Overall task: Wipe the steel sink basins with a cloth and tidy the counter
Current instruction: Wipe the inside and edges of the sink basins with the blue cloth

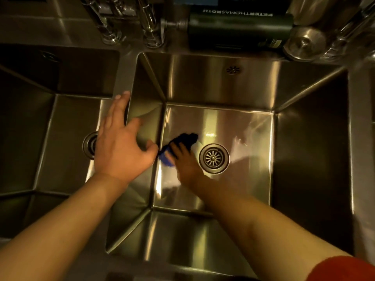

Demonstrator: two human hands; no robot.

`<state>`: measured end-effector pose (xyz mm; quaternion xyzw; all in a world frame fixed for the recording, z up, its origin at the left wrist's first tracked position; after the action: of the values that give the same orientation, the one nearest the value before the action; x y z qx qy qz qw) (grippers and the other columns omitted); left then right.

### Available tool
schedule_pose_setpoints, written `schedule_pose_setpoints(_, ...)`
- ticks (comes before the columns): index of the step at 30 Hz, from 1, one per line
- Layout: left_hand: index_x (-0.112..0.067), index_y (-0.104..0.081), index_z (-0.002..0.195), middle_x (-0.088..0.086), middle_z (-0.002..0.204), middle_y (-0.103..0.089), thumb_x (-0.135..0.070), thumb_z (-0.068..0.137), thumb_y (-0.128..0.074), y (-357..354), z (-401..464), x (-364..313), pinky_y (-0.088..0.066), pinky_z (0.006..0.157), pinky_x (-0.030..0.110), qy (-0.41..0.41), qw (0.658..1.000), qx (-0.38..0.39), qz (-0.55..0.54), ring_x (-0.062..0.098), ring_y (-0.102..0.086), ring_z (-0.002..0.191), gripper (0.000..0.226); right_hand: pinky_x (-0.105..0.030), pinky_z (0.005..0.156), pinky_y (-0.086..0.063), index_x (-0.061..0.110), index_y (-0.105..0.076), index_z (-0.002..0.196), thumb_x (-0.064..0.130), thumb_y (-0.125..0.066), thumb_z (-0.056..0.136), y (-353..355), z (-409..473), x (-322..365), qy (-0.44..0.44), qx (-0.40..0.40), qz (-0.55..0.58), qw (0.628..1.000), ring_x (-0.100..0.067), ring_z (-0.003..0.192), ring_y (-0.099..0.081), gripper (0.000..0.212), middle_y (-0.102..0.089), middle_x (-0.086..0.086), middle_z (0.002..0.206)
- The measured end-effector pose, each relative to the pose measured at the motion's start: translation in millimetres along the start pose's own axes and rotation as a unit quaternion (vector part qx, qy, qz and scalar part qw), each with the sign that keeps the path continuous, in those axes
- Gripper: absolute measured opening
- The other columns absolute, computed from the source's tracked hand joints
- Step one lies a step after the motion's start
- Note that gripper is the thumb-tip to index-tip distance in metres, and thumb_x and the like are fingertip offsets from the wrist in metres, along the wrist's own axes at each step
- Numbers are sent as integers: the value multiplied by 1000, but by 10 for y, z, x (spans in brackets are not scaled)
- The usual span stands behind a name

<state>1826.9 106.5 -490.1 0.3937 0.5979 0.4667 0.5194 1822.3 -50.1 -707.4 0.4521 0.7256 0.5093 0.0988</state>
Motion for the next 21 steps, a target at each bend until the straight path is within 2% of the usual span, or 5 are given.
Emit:
schedule_pose_setpoints(8, -15, -69, 116, 6, 169, -18, -43, 77, -63, 29, -19, -7, -33, 118, 59, -23, 1000, -13, -9, 26, -14, 158, 48, -55, 113, -34, 24, -34, 156, 25, -49, 104, -335, -972, -18, 229, 151, -154, 949, -39, 149, -21, 55, -15, -9, 167)
schedule_pose_setpoints(11, -12, -71, 115, 11, 167, -23, -43, 75, -63, 43, 6, -41, -33, 118, 57, -16, 1000, -11, -1, 30, -17, 157, 51, -46, 102, -45, 27, -48, 145, 28, -58, 99, -130, -1364, -370, 201, 158, -198, 946, -34, 137, -40, 47, -37, -6, 156)
schedule_pose_setpoints(15, -13, -71, 120, 12, 168, -20, -37, 78, -72, 69, 4, -85, -27, 122, 51, -17, 1000, -5, 17, 31, -17, 157, 48, -25, 54, -55, 38, -78, 77, 33, -52, 82, 145, -1888, -840, -20, 177, -197, 964, -13, 75, -71, 27, -75, 12, 97)
schedule_pose_setpoints(19, -14, -71, 120, 11, 168, -21, -40, 76, -67, 45, -14, -33, -25, 122, 53, -26, 999, -21, -15, 31, -14, 158, 51, -35, 106, -42, 16, -65, 132, 20, -41, 102, 396, -2192, -1072, -188, 192, -73, 960, -28, 127, -57, 39, -60, -10, 137)
schedule_pose_setpoints(21, -17, -71, 116, 10, 169, -21, -42, 76, -67, 4, 2, -1, -26, 121, 54, -31, 999, -27, -14, 31, -15, 158, 48, -35, 116, -33, 12, -61, 134, 20, -42, 104, 457, -2344, -1031, -230, 221, 8, 948, -30, 133, -51, 36, -58, -12, 140)
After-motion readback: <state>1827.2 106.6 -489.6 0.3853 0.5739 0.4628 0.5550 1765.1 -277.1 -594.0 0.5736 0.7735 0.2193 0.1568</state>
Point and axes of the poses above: each hand's wrist, its own z-axis towards the middle knuckle, its own y-axis out of the back of the hand, x = y × z, the point moved 3 cm from there along z, towards the middle knuckle
